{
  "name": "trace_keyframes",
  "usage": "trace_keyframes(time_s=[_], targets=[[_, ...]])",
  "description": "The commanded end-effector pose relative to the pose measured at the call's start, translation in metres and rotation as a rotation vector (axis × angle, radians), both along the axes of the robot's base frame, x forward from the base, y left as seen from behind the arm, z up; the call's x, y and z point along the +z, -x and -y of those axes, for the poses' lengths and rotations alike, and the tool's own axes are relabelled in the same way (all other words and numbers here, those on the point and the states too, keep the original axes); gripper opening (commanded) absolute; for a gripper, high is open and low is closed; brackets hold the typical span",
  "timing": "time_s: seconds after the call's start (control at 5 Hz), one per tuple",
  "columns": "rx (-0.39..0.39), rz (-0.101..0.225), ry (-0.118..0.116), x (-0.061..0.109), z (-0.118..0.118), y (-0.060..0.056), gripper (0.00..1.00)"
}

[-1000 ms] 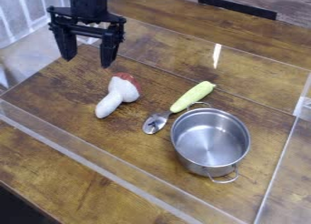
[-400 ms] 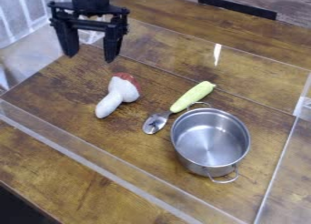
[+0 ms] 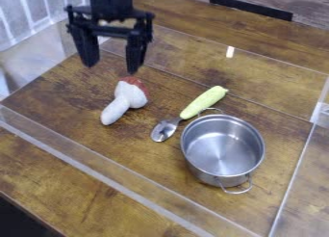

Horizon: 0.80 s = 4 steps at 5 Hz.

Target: Remove the mushroom from the silver pot and put it on the table

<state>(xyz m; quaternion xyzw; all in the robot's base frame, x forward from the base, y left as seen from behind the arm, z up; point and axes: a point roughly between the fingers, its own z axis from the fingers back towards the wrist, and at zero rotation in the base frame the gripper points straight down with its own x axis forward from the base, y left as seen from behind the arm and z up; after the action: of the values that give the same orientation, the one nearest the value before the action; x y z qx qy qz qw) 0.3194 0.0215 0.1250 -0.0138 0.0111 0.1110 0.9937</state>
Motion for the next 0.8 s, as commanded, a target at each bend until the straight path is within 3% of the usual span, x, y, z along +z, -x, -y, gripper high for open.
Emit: trace_keyframes(time_s=[0.0, 0.2, 0.6], targets=[[-0.061, 0.090, 0.003, 0.011, 0.010, 0.001, 1.00], [-0.105, 0.086, 0.004, -0.005, 0.015, -0.002, 1.00], [0.067, 0.061, -0.006, -0.011, 0.008, -0.006, 1.00]])
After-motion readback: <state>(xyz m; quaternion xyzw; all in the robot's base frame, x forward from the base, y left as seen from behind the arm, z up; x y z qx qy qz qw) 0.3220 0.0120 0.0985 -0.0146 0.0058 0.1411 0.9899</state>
